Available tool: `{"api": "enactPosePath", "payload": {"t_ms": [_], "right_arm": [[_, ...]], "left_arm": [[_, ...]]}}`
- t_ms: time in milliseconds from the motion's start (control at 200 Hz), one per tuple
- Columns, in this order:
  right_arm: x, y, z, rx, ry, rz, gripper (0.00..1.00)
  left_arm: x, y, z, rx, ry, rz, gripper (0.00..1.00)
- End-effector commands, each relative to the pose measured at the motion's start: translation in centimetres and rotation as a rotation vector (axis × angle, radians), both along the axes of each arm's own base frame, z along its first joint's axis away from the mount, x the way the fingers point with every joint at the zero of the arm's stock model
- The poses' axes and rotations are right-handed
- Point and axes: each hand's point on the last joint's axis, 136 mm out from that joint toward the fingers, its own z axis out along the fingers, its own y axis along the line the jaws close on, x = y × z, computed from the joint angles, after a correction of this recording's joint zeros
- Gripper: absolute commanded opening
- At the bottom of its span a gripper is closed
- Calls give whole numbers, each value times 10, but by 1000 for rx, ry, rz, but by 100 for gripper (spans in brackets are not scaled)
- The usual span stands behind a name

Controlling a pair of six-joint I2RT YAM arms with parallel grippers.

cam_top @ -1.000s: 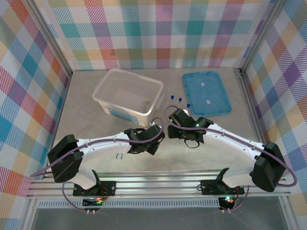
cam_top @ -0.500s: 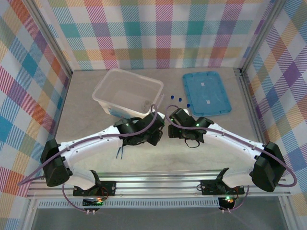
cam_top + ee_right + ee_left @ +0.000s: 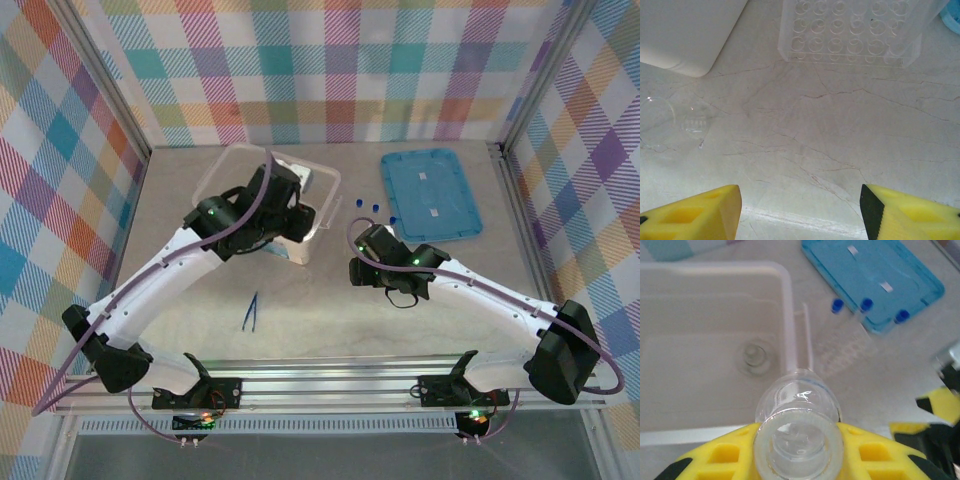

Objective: Organize the chemistry lab equipment

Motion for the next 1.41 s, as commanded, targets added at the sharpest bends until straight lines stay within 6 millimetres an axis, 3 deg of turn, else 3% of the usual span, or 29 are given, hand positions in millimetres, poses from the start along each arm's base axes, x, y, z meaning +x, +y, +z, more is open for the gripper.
{"api": "enactPosePath", "payload": {"t_ms": [0, 195, 610, 895, 1400], "right_arm": [[-2, -2, 1, 17, -2, 5, 65], [-4, -3, -1, 21, 1, 3, 65], [-7, -6, -2, 21, 4, 0, 65], [-9, -7, -4, 34, 11, -6, 65], [-8, -4, -7, 32, 18, -5, 65]], "left_arm": [[20, 11, 1, 43, -7, 9, 29], [58, 31, -21, 63, 36, 88, 29], [109, 48, -102, 120, 175, 165, 29], [119, 57, -148, 127, 305, 160, 32], [126, 55, -185, 147, 386, 146, 31]]}}
